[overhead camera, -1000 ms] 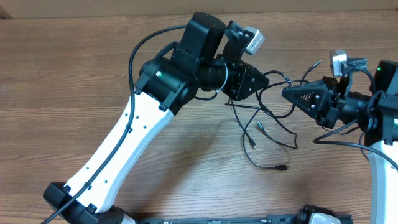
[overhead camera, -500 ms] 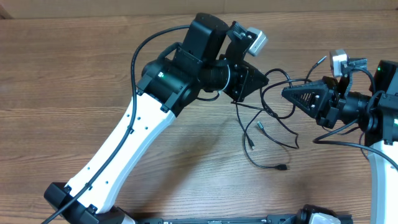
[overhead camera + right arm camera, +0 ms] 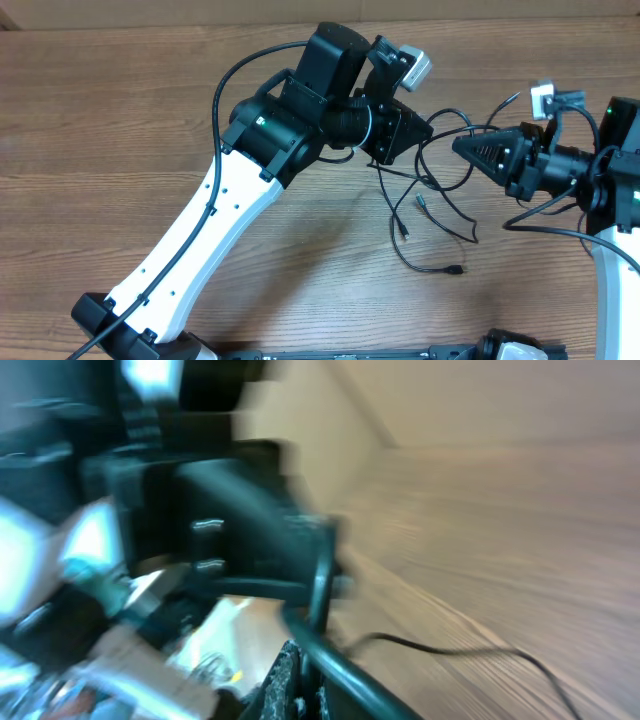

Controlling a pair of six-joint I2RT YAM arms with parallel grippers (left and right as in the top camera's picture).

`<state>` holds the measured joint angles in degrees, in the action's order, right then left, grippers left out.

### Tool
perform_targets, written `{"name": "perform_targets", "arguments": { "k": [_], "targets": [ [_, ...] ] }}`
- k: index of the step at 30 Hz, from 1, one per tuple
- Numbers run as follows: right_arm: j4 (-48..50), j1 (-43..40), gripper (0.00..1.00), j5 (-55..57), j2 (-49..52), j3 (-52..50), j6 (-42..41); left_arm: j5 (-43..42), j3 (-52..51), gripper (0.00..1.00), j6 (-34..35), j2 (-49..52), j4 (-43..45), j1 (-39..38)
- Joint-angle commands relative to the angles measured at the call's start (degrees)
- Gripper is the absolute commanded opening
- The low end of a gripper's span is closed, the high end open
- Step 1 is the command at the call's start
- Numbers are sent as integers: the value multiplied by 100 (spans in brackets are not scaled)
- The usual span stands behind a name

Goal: Untangle cables

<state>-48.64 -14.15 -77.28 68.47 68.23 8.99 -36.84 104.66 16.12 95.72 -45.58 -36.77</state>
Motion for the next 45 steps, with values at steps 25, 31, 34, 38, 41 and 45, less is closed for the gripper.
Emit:
{"name": "perform_targets", "arguments": {
  "k": [25, 31, 34, 38, 41, 45],
  "targets": [
    [-612, 31, 5, 5112, -9, 48, -1036, -1958, 83, 4, 334, 37, 1624, 87],
    [-627, 31, 13, 5112, -9, 46, -1054, -1174, 83, 4, 205, 39, 944, 87],
    [-713, 33, 28, 5112, -9, 46, -1054, -216, 83, 4, 203, 39, 184, 85],
    [-848, 33, 70, 5112, -9, 46, -1054, 640, 68, 4, 164, 70, -785, 72],
    [-918, 33, 98, 5110, -9, 48, -1054, 721, -42, 4, -299, 81, -1261, 70],
    [-968, 33, 100, 5110, -9, 46, -1056, 723, -157, 4, -973, 197, -1705, -55]
  ]
}}
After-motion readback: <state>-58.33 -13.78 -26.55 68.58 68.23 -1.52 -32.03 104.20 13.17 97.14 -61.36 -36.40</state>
